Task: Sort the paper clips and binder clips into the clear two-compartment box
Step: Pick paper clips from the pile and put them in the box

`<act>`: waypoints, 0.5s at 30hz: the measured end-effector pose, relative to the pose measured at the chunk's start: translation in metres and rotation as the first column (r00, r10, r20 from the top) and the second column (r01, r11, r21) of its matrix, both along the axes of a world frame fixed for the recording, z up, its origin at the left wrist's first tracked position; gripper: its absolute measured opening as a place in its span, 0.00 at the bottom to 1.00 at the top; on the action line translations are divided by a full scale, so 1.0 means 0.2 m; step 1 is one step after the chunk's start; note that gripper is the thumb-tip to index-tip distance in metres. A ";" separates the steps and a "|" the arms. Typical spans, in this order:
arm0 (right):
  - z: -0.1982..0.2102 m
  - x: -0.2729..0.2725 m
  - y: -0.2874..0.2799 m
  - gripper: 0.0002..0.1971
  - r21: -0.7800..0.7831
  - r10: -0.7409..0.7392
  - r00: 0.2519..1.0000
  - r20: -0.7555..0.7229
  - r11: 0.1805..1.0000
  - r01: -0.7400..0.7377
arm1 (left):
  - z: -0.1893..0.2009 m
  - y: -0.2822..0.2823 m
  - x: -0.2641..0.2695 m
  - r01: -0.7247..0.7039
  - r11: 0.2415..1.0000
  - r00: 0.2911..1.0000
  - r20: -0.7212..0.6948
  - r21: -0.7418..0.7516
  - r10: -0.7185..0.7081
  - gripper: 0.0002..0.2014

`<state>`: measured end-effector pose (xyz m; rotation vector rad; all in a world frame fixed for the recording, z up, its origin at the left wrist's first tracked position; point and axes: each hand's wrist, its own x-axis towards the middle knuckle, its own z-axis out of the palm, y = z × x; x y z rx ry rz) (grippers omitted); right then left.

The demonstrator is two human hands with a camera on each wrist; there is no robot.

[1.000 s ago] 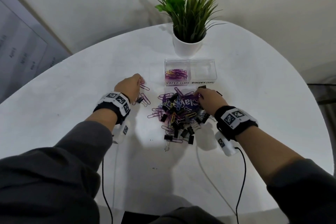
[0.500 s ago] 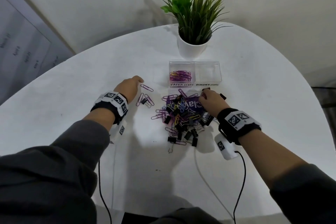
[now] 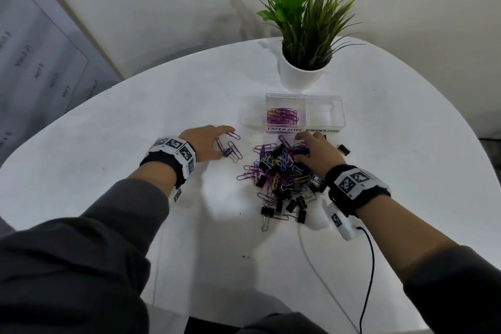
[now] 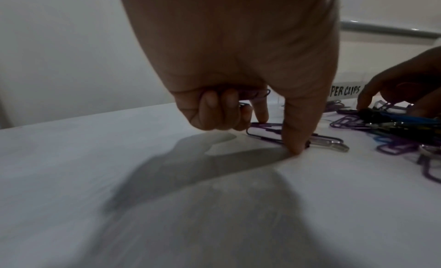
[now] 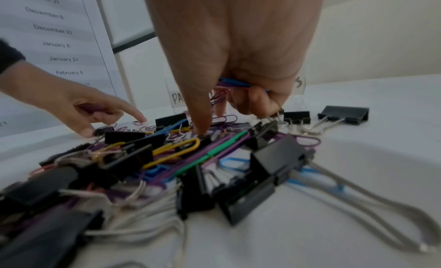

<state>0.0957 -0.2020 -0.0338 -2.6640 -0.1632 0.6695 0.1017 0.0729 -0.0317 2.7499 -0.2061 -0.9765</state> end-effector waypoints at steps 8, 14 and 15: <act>-0.01 0.01 0.01 0.13 -0.108 0.059 0.998 -0.004 0.992 -0.059 | 0.02 0.00 0.01 0.009 1.000 0.997 0.078 0.015 -0.010 0.22; -0.01 0.00 0.01 0.13 -0.161 0.128 0.992 -0.008 0.979 -0.127 | -0.01 -0.03 0.03 0.038 0.998 0.995 0.093 0.059 -0.044 0.13; -0.01 0.00 0.01 0.13 -0.160 0.122 0.993 -0.004 0.980 -0.121 | -0.01 -0.03 0.03 0.044 0.997 0.995 0.091 0.065 -0.050 0.13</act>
